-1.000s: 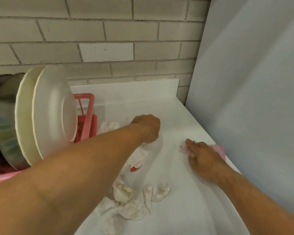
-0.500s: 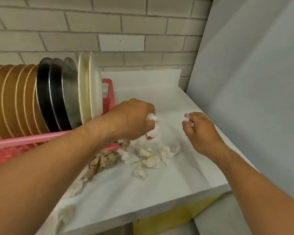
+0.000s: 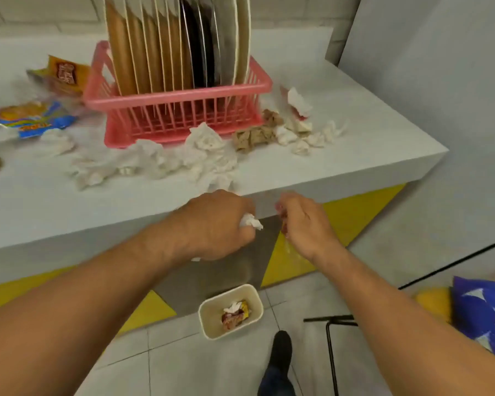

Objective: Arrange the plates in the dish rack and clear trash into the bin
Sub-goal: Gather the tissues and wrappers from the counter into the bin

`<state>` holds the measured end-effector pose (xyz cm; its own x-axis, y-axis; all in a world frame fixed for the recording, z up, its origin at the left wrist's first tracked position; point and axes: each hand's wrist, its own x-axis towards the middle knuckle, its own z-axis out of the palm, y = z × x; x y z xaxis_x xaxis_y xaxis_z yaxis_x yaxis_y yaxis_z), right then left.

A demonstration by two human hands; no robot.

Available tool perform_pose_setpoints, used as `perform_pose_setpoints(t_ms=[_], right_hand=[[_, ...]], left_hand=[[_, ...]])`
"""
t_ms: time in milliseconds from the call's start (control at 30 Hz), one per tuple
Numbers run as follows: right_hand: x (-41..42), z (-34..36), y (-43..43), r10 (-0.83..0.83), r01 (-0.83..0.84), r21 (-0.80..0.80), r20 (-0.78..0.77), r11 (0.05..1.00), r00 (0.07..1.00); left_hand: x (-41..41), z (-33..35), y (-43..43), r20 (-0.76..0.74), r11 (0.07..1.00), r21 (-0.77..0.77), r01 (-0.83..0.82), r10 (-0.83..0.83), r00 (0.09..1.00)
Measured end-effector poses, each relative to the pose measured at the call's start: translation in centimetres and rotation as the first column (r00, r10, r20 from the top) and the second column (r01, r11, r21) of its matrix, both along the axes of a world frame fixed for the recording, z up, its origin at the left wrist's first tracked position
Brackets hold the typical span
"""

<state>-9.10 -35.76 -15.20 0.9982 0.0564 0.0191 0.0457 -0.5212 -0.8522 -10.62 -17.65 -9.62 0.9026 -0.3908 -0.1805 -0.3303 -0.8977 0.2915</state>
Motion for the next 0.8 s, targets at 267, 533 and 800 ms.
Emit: perform_pose_setpoints(t_ms=[267,533,800], right_hand=[[-5.2,-9.0,4.6,0.147,-0.143,0.035,-0.267,0.989,0.952],[-5.7,-21.0,4.9,0.126,-0.175,-0.121,-0.333,0.977,0.934],[-2.3,-37.6,4.1,0.081,-0.215,-0.292,-0.411,0.932,0.908]], left_hand=[[-5.6,-9.5,4.0,-0.082,0.993,-0.031,-0.116,0.113,0.99],[-8.5,-24.1,6.2,-0.215,0.947,-0.025,-0.32,0.307,0.927],[-4.9,-41.5,6.2,-0.28,0.94,-0.005,-0.341,0.326,0.903]])
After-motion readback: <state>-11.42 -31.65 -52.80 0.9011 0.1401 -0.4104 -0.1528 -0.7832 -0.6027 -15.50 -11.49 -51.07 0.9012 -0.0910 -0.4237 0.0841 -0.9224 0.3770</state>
